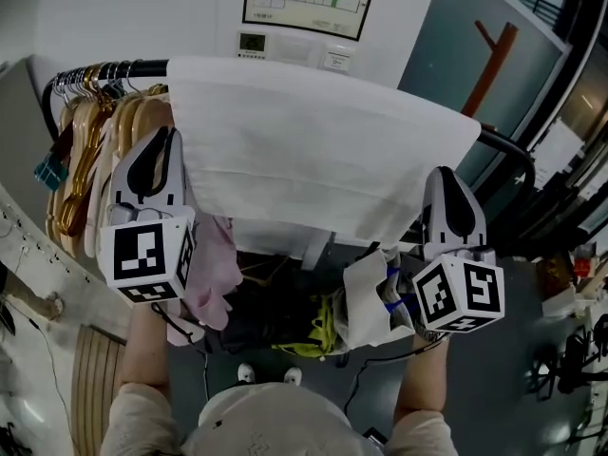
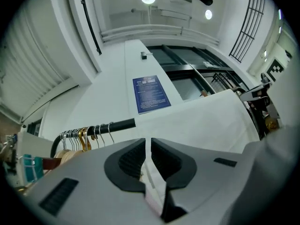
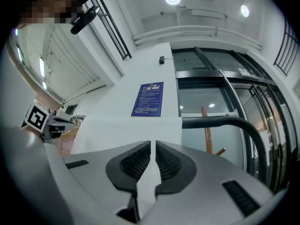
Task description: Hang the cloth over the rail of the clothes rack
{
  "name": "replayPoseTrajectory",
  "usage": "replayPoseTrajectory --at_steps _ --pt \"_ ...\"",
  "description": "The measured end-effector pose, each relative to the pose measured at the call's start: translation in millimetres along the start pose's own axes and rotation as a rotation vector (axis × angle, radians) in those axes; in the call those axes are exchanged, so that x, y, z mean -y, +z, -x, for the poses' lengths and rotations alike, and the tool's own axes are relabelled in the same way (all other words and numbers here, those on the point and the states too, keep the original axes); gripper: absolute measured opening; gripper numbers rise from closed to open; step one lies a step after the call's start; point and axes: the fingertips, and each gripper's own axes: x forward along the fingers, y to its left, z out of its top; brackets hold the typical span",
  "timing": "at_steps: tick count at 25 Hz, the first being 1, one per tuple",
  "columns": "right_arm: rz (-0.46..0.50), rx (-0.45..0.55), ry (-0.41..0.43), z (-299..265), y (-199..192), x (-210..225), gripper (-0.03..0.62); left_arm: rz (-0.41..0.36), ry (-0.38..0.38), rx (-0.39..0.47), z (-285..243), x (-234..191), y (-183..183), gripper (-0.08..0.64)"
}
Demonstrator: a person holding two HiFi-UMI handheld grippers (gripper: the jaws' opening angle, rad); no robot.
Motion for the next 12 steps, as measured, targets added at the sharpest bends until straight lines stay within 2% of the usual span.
replayPoseTrajectory --at_steps 1,2,3,4,5,9,12 --pt "-0.004 -0.008 -0.008 0 -3 4 0.023 0.0 0.005 -0.006 -1 -2 -2 0.023" --pt "0.001 -0.015 -0.017 -1 -5 8 0.053 0.002 0.007 -0.005 -2 -3 -2 0.033" --pt "0.01 -0.022 -0.026 -2 -7 11 0.107 0.005 0.006 -0.001 -3 -5 -2 0.08" --pt "0.017 -0.027 -0.034 -4 -8 15 0.132 0.008 0.0 0.002 -5 -6 -2 0.132" --pt "0.021 -0.028 -0.043 -5 -9 19 0.144 0.009 -0.009 0.0 -6 -6 -2 0.143" --pt "-0.001 -0.015 -0.076 -8 -5 42 0.146 0.033 -0.054 -0.019 -15 -3 0 0.146" --pt "-0.037 -0.013 -0.06 -10 -1 55 0.146 0.034 -0.059 -0.022 -20 -5 5 0.146"
